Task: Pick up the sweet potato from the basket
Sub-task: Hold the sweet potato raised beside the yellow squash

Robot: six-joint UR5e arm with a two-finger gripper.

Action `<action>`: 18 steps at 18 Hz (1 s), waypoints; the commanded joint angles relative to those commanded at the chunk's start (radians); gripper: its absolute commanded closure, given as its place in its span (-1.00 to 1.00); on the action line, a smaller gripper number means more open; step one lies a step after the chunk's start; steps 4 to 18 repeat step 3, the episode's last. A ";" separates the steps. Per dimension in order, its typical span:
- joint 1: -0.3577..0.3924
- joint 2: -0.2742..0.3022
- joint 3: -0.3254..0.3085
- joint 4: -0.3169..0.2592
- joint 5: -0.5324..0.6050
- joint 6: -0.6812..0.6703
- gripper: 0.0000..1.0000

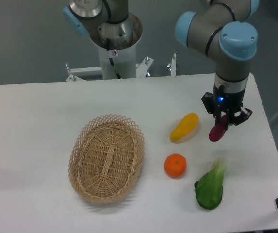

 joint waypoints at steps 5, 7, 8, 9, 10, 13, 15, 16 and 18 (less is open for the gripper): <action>0.000 0.002 0.000 -0.002 -0.002 0.000 0.42; 0.000 0.002 0.000 -0.002 -0.002 0.000 0.42; 0.000 0.002 0.000 -0.002 -0.002 0.000 0.42; 0.000 0.002 0.000 -0.002 -0.002 0.000 0.42; 0.000 0.002 0.000 -0.002 -0.002 0.000 0.42; 0.000 0.002 0.000 -0.002 -0.002 0.000 0.42; 0.000 0.002 0.000 -0.002 -0.002 0.000 0.42; 0.000 0.002 0.000 -0.002 -0.002 0.000 0.42; 0.000 0.002 0.000 -0.002 -0.002 0.000 0.42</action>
